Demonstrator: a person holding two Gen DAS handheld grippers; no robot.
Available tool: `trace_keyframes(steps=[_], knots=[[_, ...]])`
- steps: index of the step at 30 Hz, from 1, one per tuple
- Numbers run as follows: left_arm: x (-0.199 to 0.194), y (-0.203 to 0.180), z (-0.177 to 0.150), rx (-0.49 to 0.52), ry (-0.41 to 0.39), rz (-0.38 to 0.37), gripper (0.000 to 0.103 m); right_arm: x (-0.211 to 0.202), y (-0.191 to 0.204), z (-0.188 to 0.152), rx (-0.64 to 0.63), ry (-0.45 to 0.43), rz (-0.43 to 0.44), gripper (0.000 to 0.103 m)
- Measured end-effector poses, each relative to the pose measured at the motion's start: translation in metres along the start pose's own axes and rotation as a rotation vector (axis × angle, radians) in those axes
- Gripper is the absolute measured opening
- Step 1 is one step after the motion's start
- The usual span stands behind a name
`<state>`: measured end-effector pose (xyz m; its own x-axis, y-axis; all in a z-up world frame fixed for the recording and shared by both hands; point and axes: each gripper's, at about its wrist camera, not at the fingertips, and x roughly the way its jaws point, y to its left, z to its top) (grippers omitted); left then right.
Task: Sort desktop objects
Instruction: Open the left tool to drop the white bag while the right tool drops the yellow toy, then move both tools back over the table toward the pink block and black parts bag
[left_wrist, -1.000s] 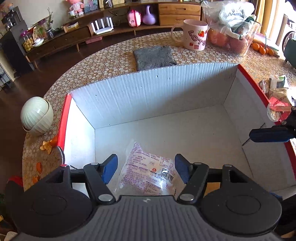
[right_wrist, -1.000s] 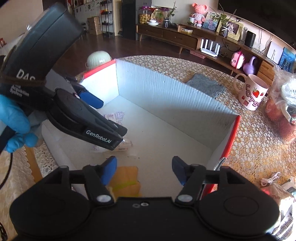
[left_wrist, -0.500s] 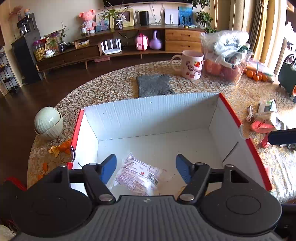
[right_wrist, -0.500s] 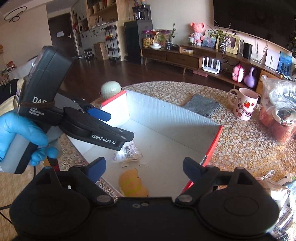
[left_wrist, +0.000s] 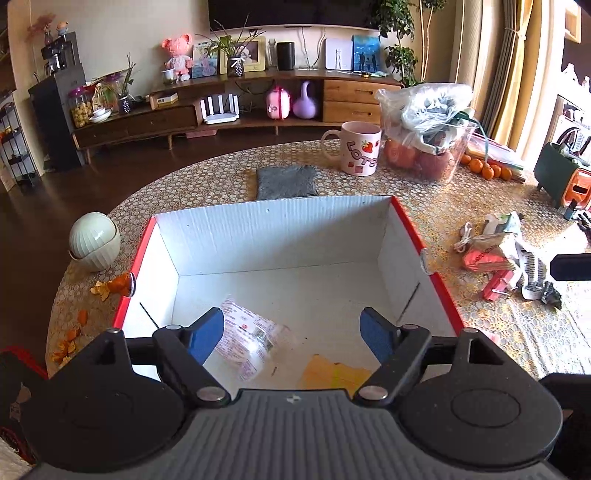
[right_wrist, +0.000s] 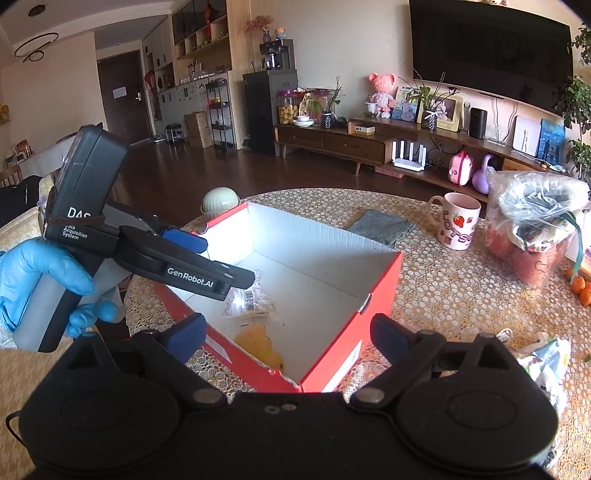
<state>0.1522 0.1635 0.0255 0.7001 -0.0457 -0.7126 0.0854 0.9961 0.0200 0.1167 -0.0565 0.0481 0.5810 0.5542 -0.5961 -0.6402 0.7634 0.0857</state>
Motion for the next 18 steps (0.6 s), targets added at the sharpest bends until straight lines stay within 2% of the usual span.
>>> trace_keyframes(steps=[12,16,18], knots=[[-0.031,-0.050,-0.024,-0.004,-0.037,-0.073,0.089,-0.035,-0.024,-0.026,0.071,-0.035,-0.051,0.096],[-0.039,-0.071,-0.028,0.004,-0.059,-0.103,0.100,-0.049,-0.038,-0.039,0.102,-0.047,-0.084,0.096],[-0.042,-0.085,-0.029,0.016,-0.068,-0.116,0.100,-0.057,-0.046,-0.046,0.118,-0.050,-0.100,0.096]])
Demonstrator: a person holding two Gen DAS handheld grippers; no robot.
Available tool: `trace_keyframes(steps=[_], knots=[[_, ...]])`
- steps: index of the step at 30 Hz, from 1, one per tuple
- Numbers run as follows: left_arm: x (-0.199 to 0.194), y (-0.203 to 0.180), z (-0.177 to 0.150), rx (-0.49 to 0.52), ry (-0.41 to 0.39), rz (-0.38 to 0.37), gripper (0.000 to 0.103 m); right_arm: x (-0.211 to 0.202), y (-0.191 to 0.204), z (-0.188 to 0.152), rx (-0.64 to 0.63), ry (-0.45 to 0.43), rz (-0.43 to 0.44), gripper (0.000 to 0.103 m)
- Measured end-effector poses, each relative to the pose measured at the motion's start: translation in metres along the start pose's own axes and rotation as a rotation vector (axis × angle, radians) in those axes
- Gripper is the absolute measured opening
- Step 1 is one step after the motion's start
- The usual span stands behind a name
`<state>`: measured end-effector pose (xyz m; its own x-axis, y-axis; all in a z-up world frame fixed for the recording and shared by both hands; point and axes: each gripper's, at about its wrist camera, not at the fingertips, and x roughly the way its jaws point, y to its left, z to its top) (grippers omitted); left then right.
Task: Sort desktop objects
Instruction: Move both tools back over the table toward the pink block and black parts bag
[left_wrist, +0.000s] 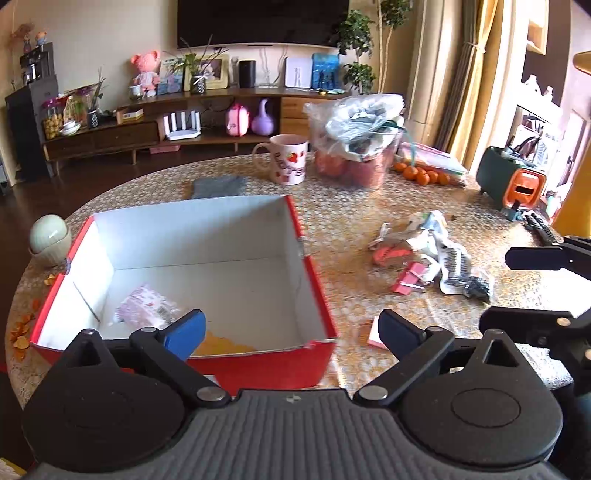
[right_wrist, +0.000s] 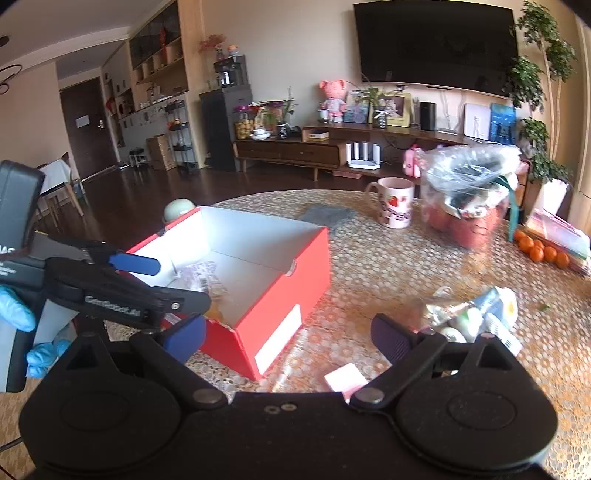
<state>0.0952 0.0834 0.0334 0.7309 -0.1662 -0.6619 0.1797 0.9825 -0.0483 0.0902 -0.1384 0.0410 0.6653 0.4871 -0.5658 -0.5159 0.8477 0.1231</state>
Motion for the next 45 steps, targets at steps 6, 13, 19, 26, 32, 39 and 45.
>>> trace_keyframes(steps=[6,13,19,26,32,39,45], knots=[[-0.001,-0.041,-0.003,0.031,-0.023,-0.061,0.100,-0.016,-0.029,-0.018,0.046,-0.005,-0.053,0.096],[0.008,-0.088,-0.013,0.073,-0.032,-0.106,0.102,-0.034,-0.065,-0.037,0.094,-0.009,-0.121,0.096],[0.022,-0.121,-0.021,0.107,-0.025,-0.139,0.102,-0.045,-0.093,-0.059,0.126,0.010,-0.175,0.096],[0.046,-0.145,-0.031,0.171,-0.026,-0.133,0.102,-0.044,-0.118,-0.075,0.143,0.040,-0.224,0.096],[0.073,-0.153,-0.040,0.195,0.003,-0.121,0.102,-0.032,-0.137,-0.081,0.133,0.074,-0.256,0.096],[0.104,-0.156,-0.047,0.234,-0.004,-0.047,0.102,-0.009,-0.155,-0.087,0.161,0.113,-0.264,0.096],[0.129,-0.146,-0.049,0.208,0.031,-0.030,0.102,0.012,-0.165,-0.088,0.152,0.143,-0.266,0.096]])
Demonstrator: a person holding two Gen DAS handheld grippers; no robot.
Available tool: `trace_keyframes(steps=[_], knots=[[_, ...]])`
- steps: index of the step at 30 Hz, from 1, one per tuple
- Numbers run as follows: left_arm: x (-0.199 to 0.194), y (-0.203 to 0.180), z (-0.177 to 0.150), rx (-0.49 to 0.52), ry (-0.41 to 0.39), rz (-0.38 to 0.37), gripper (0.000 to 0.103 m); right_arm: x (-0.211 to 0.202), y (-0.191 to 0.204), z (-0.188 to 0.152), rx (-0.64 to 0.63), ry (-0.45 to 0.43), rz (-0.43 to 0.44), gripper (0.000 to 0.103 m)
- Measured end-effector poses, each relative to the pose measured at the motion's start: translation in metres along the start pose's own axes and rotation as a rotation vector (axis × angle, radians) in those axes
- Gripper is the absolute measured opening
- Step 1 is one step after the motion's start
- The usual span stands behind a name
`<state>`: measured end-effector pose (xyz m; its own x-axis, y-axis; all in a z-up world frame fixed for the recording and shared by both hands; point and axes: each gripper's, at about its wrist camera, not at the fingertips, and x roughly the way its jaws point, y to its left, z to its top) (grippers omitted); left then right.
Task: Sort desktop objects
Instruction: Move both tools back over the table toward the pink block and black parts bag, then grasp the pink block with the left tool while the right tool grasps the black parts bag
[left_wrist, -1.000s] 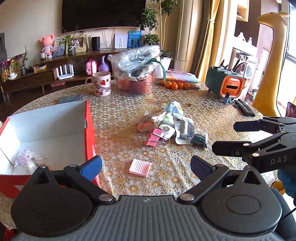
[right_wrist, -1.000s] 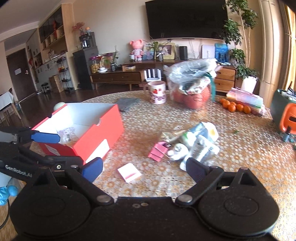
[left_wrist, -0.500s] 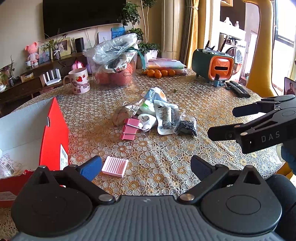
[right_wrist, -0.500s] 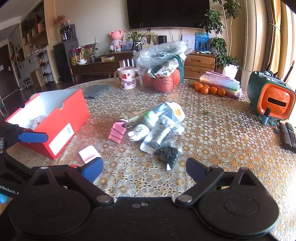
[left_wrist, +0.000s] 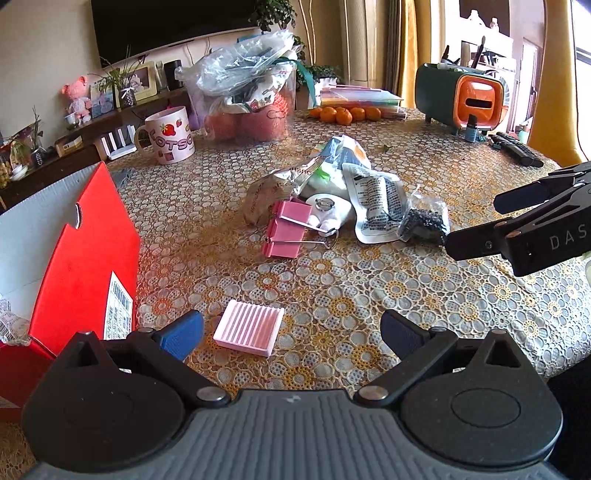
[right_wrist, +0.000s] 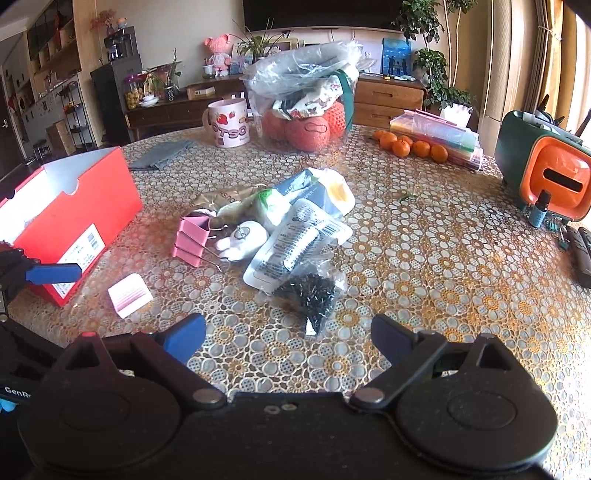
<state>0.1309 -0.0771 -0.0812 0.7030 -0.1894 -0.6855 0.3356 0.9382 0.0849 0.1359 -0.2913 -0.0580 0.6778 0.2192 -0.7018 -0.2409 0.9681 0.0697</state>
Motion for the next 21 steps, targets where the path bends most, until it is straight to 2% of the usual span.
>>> trace_keyframes(steps=[12,21], knots=[[0.036,0.019,-0.006,-0.022,0.067,0.000,0.102,0.042,-0.006,0.009,0.009,0.051,-0.012,0.094],[0.042,0.029,-0.008,-0.074,0.064,-0.049,0.101,0.058,-0.008,0.013,0.004,0.072,-0.020,0.090]])
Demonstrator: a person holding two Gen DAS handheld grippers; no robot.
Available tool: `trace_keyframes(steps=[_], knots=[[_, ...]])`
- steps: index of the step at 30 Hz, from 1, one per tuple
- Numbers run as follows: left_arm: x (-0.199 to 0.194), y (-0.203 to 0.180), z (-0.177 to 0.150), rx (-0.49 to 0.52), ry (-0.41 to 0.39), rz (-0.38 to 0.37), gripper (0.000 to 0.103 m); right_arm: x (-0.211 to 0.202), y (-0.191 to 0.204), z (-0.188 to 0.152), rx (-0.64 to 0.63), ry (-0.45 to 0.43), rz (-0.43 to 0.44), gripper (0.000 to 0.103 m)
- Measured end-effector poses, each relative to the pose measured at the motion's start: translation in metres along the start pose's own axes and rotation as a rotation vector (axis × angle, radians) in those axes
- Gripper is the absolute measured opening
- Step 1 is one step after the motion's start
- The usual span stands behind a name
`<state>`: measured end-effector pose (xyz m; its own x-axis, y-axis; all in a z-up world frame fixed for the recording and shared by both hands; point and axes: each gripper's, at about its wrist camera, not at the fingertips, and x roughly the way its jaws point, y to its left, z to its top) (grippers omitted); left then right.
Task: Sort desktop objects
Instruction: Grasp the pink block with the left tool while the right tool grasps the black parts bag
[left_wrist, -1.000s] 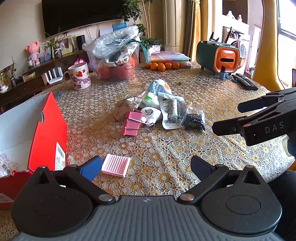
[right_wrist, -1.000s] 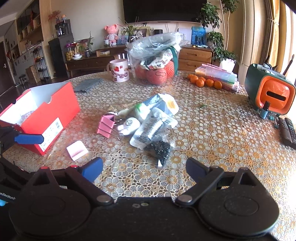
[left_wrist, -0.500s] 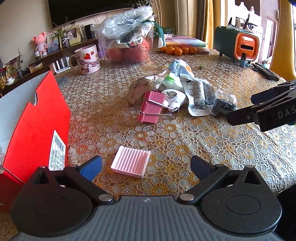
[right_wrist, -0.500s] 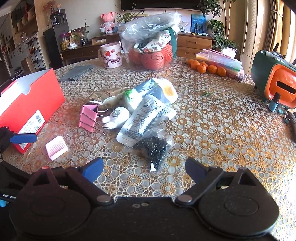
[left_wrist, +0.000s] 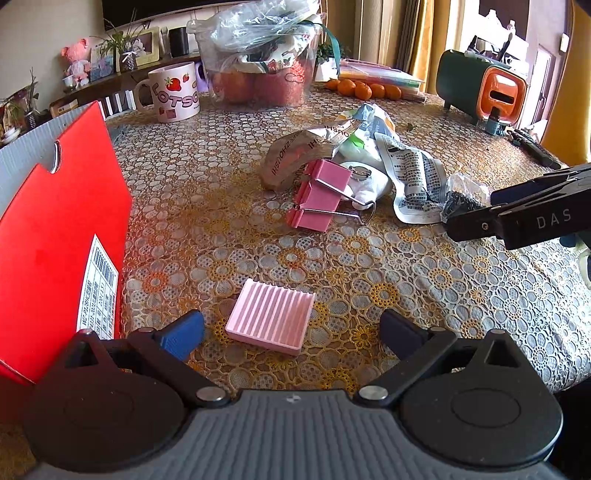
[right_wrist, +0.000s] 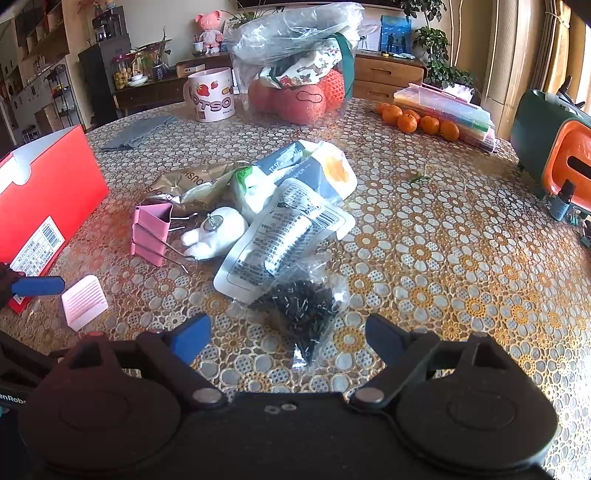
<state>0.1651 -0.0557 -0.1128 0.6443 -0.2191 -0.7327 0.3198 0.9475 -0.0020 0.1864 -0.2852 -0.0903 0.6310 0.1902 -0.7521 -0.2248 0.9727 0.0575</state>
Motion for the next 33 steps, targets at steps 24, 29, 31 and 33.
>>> trace_keyframes(steps=[24,29,31,33], knots=[[-0.008,-0.006,0.004,0.019,-0.013,-0.003,0.040,0.007,-0.003,0.001,0.017,0.022,-0.038,0.041],[-0.009,-0.007,0.004,0.019,-0.011,0.009,0.040,0.002,-0.004,-0.002,0.034,0.015,-0.040,0.035],[-0.010,-0.008,0.003,0.015,-0.010,0.010,0.039,-0.002,-0.003,-0.002,0.038,0.007,-0.039,0.035],[-0.012,-0.009,0.002,0.012,-0.009,0.007,0.039,-0.007,-0.002,-0.003,0.044,0.001,-0.034,0.035]])
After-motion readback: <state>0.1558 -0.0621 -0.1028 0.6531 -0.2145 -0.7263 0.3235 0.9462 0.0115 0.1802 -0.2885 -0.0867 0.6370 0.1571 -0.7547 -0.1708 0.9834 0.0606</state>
